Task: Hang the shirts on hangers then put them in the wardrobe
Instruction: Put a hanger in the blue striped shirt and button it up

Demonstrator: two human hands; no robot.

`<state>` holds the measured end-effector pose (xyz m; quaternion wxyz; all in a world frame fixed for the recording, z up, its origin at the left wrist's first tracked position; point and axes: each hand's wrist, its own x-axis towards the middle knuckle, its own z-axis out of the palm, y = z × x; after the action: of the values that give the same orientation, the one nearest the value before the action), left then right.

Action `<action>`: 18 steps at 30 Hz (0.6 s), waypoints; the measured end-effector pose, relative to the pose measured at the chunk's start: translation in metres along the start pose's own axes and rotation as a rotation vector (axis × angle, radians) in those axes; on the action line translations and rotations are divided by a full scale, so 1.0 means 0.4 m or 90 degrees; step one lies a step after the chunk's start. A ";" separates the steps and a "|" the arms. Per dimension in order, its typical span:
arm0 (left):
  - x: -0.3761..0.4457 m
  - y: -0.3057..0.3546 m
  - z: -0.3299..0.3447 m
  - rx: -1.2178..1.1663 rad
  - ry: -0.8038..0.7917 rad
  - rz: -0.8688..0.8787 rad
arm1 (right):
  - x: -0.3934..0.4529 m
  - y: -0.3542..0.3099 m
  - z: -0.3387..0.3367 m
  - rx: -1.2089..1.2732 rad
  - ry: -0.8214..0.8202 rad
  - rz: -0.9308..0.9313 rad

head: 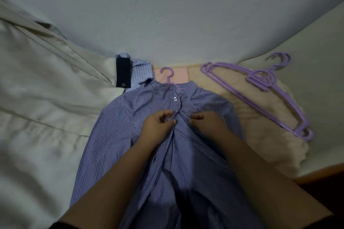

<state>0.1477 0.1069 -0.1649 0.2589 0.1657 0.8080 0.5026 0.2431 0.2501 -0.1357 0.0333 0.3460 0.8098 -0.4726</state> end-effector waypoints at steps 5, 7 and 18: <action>-0.073 -0.019 0.007 0.025 0.073 0.002 | -0.062 0.005 0.004 -0.083 -0.027 0.050; -0.096 -0.008 0.013 0.011 0.100 0.011 | -0.083 -0.006 0.014 -0.095 0.022 0.032; -0.171 -0.053 0.060 -0.116 0.120 -0.081 | -0.179 0.035 0.182 0.164 -0.001 0.036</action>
<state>0.2170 0.0790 -0.1756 0.2274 0.0422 0.7888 0.5695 0.2858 0.1592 -0.1591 0.0025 0.3696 0.7323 -0.5719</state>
